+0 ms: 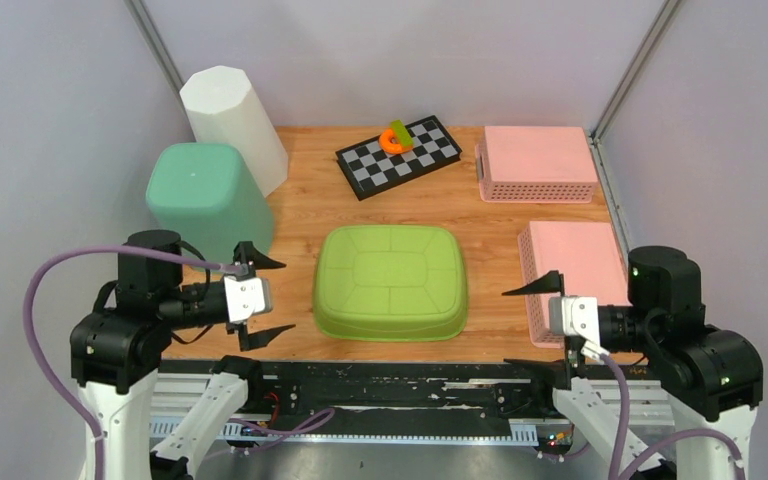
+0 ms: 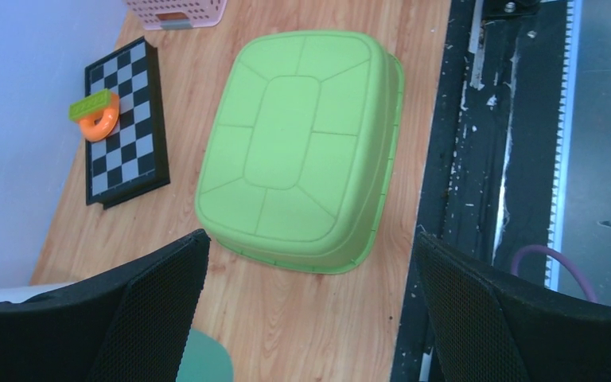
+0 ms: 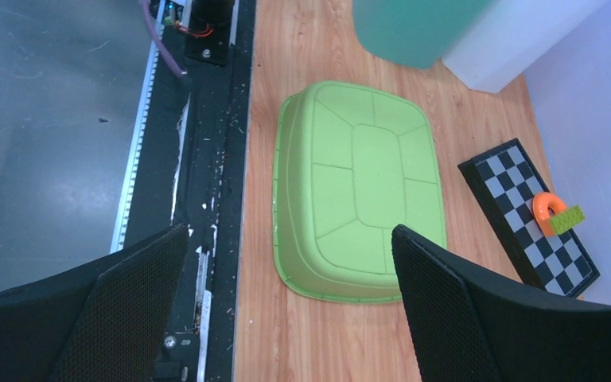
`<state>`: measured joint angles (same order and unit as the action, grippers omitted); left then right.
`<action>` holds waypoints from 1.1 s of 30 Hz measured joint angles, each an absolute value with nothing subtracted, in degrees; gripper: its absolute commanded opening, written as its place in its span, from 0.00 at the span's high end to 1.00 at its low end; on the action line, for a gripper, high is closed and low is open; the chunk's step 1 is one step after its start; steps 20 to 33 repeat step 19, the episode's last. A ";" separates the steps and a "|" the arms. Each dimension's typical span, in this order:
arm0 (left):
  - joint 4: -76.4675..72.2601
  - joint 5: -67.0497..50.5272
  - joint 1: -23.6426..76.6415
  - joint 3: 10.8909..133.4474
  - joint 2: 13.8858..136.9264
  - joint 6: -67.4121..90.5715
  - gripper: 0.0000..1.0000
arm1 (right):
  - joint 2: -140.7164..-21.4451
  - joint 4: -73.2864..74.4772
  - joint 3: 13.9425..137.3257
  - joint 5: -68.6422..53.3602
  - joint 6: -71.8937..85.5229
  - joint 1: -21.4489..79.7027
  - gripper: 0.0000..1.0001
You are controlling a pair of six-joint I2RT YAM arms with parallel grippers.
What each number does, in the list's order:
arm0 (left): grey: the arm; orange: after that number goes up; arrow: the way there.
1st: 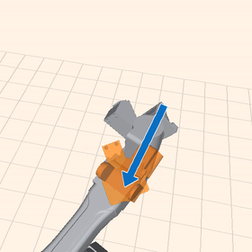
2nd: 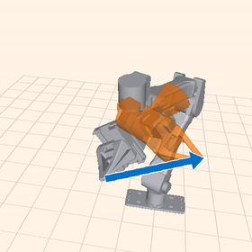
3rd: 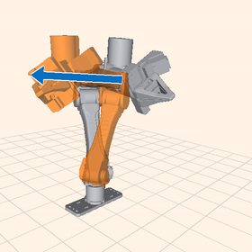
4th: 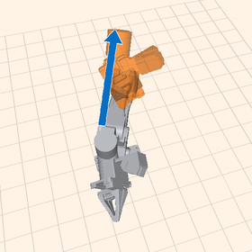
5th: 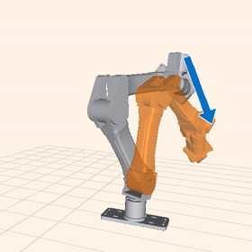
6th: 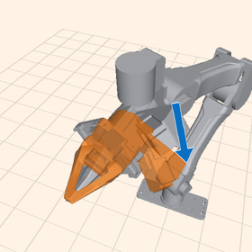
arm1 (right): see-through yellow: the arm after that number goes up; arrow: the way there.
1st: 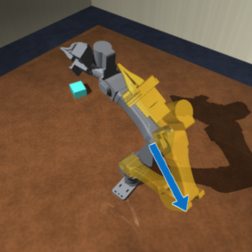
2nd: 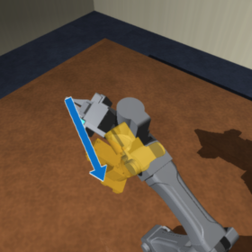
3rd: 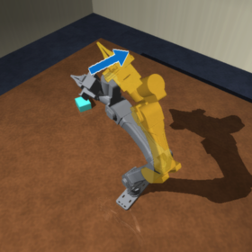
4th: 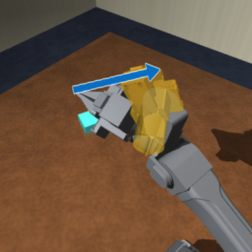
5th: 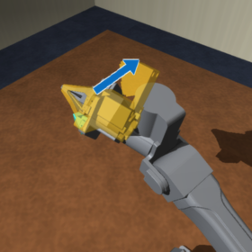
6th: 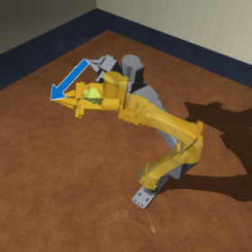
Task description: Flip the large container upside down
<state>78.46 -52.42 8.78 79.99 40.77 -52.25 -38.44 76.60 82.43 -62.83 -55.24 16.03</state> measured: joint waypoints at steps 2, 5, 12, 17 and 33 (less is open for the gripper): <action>80.84 -53.08 8.78 81.03 40.03 -53.45 0.00 | -37.50 79.75 82.67 -63.42 -57.87 16.03 0.00; 85.21 -54.92 8.78 82.50 38.76 -56.16 0.00 | -36.03 83.66 82.65 -64.10 -61.21 16.03 0.00; 88.16 -57.93 8.78 82.85 37.80 -58.81 0.00 | -32.73 87.70 80.88 -65.52 -66.67 16.03 0.00; 88.88 -59.27 8.71 82.39 37.80 -59.79 0.00 | -32.05 88.27 79.24 -66.15 -68.58 16.03 0.00; 88.92 -59.79 8.67 82.11 37.80 -59.94 0.00 | -32.01 88.33 78.89 -66.46 -68.97 16.03 0.00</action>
